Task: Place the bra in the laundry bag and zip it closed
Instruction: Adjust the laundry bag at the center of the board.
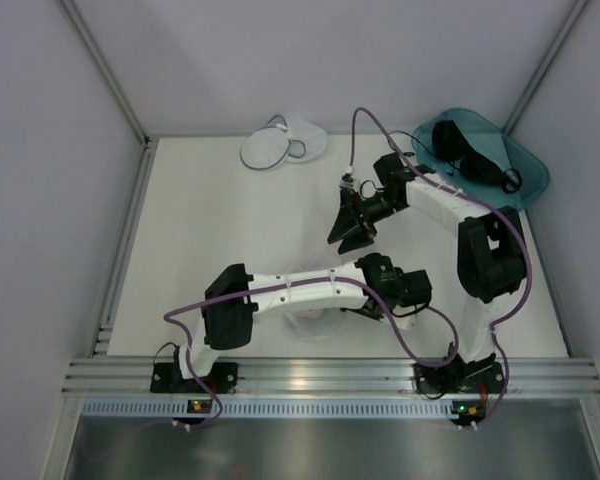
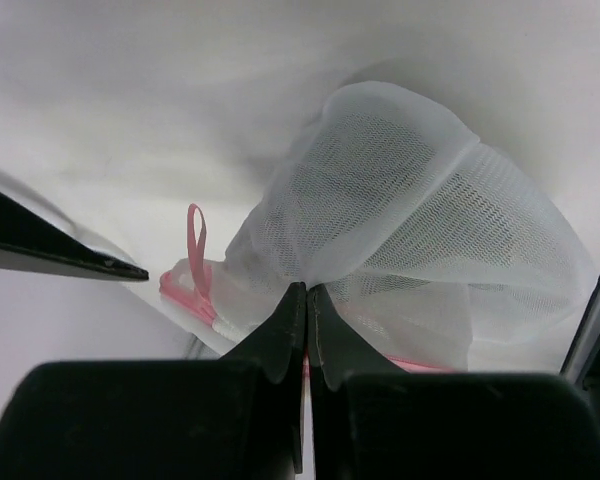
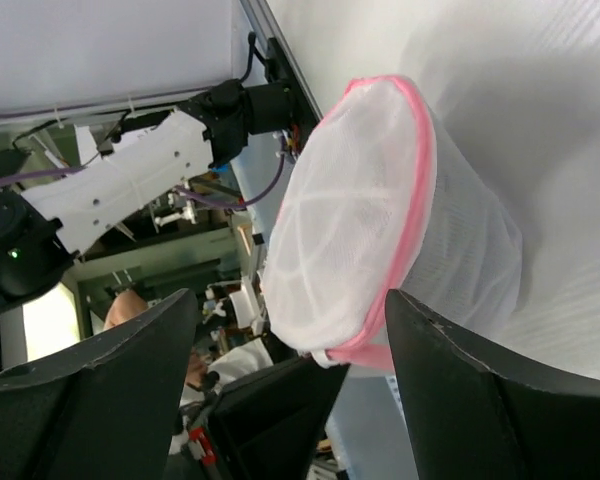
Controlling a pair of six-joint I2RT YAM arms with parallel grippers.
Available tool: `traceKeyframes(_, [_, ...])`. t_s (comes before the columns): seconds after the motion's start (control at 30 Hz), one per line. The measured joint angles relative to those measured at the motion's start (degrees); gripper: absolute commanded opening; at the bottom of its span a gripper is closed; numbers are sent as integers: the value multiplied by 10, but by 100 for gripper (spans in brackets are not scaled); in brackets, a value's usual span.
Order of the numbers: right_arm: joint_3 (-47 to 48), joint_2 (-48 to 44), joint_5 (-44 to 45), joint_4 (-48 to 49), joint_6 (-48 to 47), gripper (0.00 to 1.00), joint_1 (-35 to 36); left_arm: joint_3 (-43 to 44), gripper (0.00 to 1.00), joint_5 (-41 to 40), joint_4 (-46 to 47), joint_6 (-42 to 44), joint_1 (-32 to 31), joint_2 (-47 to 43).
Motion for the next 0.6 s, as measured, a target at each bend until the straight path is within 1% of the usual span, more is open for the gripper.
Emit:
traceKeyframes(0.2, [0,-3,7,-113,-129,65,-48,1,0,19,0,-26,28,-12])
traceKeyframes(0.3, [-10,-3,1,-164,-194,63,-68,-30,0,19,6,-36,40,-45])
traceKeyframes(0.33, [-19,-3,-2,-174,-212,63,-69,-42,5,19,8,-40,43,-59])
traceKeyframes(0.37, [-34,-3,-4,-185,-230,62,-69,-52,24,19,12,-42,44,-70])
traceKeyframes(0.4, [-46,-3,-4,-192,-240,62,-68,-61,32,19,14,-43,45,-80])
traceKeyframes(0.43, [-60,-3,-4,-197,-250,62,-68,-70,37,19,18,-48,45,-90])
traceKeyframes(0.5, [-87,-4,-4,-196,-259,62,-68,-84,54,21,30,-57,44,-105])
traceKeyframes(0.6, [-120,-14,-3,-175,-256,60,-77,-87,57,25,50,-71,44,-120])
